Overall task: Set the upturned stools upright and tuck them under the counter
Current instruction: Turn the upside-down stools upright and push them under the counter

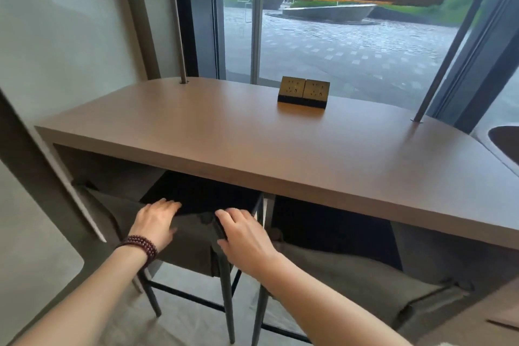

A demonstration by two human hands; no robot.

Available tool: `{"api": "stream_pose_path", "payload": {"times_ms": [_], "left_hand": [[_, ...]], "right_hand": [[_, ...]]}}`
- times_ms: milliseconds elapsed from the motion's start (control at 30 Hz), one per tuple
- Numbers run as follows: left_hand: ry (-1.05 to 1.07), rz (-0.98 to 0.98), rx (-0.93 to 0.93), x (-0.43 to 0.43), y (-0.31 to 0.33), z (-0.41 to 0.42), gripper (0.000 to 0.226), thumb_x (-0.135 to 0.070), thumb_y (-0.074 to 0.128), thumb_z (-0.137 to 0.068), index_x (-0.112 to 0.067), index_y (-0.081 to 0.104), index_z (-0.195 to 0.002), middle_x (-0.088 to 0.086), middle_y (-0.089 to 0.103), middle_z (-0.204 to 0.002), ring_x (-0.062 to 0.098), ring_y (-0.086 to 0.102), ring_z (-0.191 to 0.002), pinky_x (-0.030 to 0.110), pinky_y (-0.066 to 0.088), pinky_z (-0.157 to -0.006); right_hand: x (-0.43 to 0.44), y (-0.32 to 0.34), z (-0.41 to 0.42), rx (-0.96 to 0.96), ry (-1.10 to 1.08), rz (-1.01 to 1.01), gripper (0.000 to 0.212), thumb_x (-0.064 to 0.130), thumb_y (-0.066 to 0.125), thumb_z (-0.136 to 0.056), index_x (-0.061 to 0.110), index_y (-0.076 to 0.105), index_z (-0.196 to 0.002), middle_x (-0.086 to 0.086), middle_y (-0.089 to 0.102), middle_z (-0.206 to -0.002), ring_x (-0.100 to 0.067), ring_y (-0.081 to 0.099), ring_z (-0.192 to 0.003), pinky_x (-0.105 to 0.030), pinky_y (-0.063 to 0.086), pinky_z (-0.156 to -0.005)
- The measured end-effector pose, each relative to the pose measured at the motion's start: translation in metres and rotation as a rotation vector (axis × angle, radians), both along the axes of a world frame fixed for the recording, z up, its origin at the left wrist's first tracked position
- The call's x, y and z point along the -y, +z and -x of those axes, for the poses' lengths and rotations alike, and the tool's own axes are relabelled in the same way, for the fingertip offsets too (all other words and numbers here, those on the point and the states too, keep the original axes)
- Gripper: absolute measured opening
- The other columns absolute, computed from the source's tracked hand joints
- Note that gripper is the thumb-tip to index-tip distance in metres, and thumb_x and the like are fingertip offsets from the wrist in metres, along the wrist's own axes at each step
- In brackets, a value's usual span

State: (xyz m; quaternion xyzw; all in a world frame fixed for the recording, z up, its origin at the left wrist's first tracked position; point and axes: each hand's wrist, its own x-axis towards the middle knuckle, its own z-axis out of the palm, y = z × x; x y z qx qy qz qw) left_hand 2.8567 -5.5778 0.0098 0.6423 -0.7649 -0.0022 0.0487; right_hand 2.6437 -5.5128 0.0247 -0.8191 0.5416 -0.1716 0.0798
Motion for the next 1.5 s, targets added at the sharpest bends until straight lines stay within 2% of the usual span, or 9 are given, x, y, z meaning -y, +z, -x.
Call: {"api": "stream_pose_path", "payload": {"times_ms": [133,333,500,567,700,900,1033,1300,1500], "left_hand": [[-0.079,-0.133,0.158,0.017,-0.009,-0.012,0.049,-0.03,0.047,-0.095,-0.028,0.035,-0.142,-0.006,0.04,-0.147,0.013,0.023,-0.143,0.04,0.011,-0.118],[-0.192,0.01,0.188,0.024,-0.011,-0.013,0.029,-0.018,0.048,-0.092,-0.029,0.058,-0.117,-0.006,0.069,-0.106,0.013,0.061,-0.104,0.031,0.035,-0.1],[-0.329,0.162,0.12,0.026,-0.018,-0.019,0.035,-0.009,0.092,-0.032,-0.024,0.067,-0.051,-0.003,0.054,-0.035,0.014,0.056,-0.033,0.028,0.052,-0.053],[-0.334,0.127,0.128,0.02,-0.015,-0.014,0.03,-0.013,0.091,-0.043,-0.024,0.069,-0.059,-0.002,0.06,-0.042,0.014,0.062,-0.041,0.032,0.055,-0.063],[-0.304,0.042,0.219,0.014,-0.008,0.003,0.026,-0.018,0.047,-0.093,-0.025,0.061,-0.113,-0.002,0.072,-0.102,0.014,0.065,-0.101,0.034,0.032,-0.107],[-0.277,-0.015,0.231,0.012,-0.003,0.004,0.027,-0.018,0.044,-0.094,-0.027,0.058,-0.116,-0.002,0.07,-0.107,0.014,0.063,-0.106,0.034,0.03,-0.108],[-0.257,-0.114,0.204,0.01,0.008,0.012,0.027,-0.019,0.044,-0.091,-0.026,0.056,-0.115,-0.002,0.068,-0.111,0.015,0.062,-0.108,0.034,0.033,-0.106],[-0.472,-0.05,-0.412,-0.03,0.051,0.097,0.039,-0.007,0.05,-0.087,-0.019,0.053,-0.124,0.001,0.067,-0.114,0.017,0.065,-0.1,0.03,0.053,-0.089],[-0.697,-0.08,-0.607,-0.1,0.058,0.199,0.041,-0.002,0.053,-0.088,-0.016,0.052,-0.126,0.001,0.067,-0.116,0.009,0.063,-0.106,0.014,0.043,-0.089]], "right_hand": [[0.04,-0.015,-0.066,-0.083,-0.154,-0.233,0.078,0.027,0.062,-0.091,0.018,0.013,-0.152,-0.019,0.026,-0.154,-0.04,0.03,-0.137,-0.048,0.032,-0.11],[0.053,-0.023,-0.081,-0.187,-0.252,-0.278,0.053,-0.005,0.053,-0.087,0.006,0.04,-0.137,-0.019,0.044,-0.132,-0.038,0.049,-0.114,-0.043,0.047,-0.088],[0.052,-0.021,-0.078,-0.174,-0.256,-0.253,0.048,-0.007,0.051,-0.086,0.004,0.045,-0.132,-0.019,0.049,-0.126,-0.039,0.051,-0.11,-0.044,0.049,-0.085],[0.048,-0.022,-0.074,-0.172,-0.272,-0.243,0.046,-0.008,0.05,-0.086,0.005,0.046,-0.13,-0.018,0.05,-0.124,-0.038,0.052,-0.108,-0.043,0.048,-0.082],[0.041,-0.022,-0.063,-0.177,-0.296,-0.227,0.042,-0.006,0.052,-0.088,0.007,0.047,-0.127,-0.016,0.05,-0.121,-0.037,0.052,-0.106,-0.04,0.045,-0.074],[0.038,-0.026,-0.058,-0.182,-0.317,-0.218,0.039,-0.003,0.056,-0.089,0.007,0.049,-0.126,-0.015,0.052,-0.118,-0.036,0.054,-0.105,-0.038,0.043,-0.068],[0.03,-0.017,-0.051,-0.161,-0.297,-0.173,0.045,0.012,0.057,-0.093,0.008,0.042,-0.135,-0.015,0.052,-0.126,-0.035,0.053,-0.111,-0.044,0.051,-0.08],[-0.04,0.033,0.013,0.159,-0.362,0.081,0.038,0.015,0.044,-0.098,0.012,0.046,-0.136,-0.01,0.061,-0.124,-0.026,0.057,-0.111,-0.042,0.052,-0.089],[-0.156,0.037,0.113,0.295,-0.601,0.216,0.04,0.018,0.047,-0.098,0.019,0.047,-0.137,-0.002,0.067,-0.117,-0.011,0.062,-0.107,-0.024,0.052,-0.092]]}}
